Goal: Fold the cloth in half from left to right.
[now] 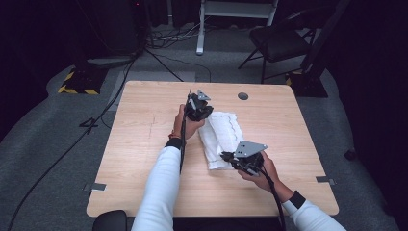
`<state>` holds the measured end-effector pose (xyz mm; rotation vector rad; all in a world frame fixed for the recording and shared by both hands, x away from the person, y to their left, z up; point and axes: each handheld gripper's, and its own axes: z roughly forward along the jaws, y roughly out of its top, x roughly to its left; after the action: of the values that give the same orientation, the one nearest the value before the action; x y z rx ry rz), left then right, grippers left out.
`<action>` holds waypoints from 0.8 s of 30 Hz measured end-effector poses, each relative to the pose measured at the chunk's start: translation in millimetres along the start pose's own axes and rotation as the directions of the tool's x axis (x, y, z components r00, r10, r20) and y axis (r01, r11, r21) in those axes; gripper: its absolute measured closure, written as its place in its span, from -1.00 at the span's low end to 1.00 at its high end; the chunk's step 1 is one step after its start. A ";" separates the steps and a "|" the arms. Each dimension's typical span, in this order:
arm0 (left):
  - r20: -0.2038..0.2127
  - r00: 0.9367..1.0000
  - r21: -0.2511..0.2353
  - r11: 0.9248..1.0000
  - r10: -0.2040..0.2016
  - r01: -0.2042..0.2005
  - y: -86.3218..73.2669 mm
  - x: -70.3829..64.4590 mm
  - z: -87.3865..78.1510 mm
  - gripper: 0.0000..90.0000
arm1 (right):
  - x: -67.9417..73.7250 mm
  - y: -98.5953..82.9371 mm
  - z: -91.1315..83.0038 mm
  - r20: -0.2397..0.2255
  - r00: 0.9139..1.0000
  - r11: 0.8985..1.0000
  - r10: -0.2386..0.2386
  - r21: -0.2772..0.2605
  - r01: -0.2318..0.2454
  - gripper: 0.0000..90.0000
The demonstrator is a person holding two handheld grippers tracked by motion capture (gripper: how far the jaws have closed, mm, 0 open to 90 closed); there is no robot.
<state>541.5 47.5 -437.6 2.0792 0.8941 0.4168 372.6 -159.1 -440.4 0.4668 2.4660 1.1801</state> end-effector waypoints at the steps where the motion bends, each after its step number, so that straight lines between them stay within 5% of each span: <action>1: 0.001 1.000 0.003 1.000 0.006 -0.006 1.0 -2.0 1.7 0.90 | -0.1 -1.6 -0.9 0.001 1.000 1.000 -0.004 0.005 0.004 0.92; 24: 0.025 0.998 0.008 0.999 0.053 -0.054 22.2 -35.2 44.4 0.90 | -19.8 -28.6 -27.1 0.068 0.996 0.998 0.051 0.036 -0.053 0.92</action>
<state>552.0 -11.8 -446.7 2.1154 0.8283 0.4147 373.6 -203.1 -443.7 0.5748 2.4361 1.1213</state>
